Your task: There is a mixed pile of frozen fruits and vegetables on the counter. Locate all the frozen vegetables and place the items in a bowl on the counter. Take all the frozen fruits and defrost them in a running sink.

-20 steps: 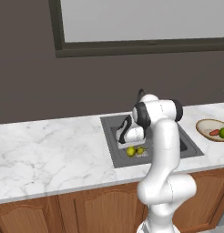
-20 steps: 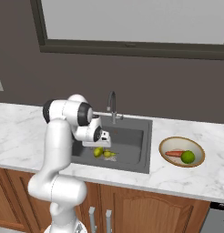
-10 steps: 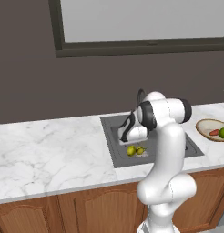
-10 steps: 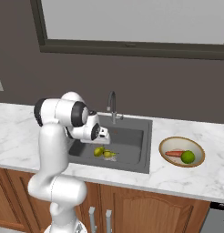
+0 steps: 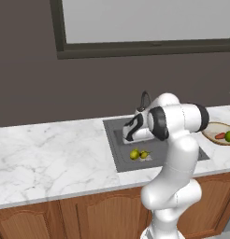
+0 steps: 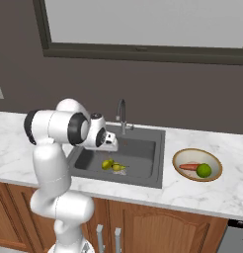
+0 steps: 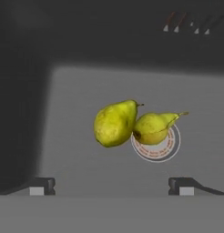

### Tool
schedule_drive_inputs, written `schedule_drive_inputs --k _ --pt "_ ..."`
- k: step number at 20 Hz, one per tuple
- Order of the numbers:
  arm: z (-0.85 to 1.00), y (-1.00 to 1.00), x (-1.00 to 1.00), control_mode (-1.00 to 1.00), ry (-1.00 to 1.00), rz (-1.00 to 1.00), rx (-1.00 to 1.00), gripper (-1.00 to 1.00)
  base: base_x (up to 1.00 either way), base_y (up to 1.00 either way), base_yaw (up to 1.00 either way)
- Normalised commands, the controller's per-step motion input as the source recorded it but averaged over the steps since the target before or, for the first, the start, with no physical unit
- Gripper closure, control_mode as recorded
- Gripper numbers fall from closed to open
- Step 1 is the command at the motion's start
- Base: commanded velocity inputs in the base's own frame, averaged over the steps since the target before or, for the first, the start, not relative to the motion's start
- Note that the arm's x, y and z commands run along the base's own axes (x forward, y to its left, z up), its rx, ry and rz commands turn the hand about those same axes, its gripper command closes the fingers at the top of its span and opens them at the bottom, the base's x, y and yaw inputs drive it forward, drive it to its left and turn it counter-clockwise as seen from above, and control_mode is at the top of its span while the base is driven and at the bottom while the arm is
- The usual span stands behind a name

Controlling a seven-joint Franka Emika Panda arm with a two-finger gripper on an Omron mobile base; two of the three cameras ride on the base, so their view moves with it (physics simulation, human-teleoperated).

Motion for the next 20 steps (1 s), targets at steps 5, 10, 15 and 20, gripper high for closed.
schedule_drive_inputs --k 5,10,15,20 --pt "0.5 0.0 -0.2 -1.0 0.0 0.0 0.0 -1.0 0.0 0.0 0.0" --pt "0.2 0.0 -0.24 -1.0 0.0 -0.01 -0.01 -1.0 0.0 0.0 0.0" --pt "0.12 0.09 -0.32 -1.0 0.0 -0.03 -0.06 -1.0 0.0 0.0 0.0" --pt "0.31 0.01 -0.44 -1.0 0.0 -0.04 -0.03 -1.0 0.0 0.0 0.0"
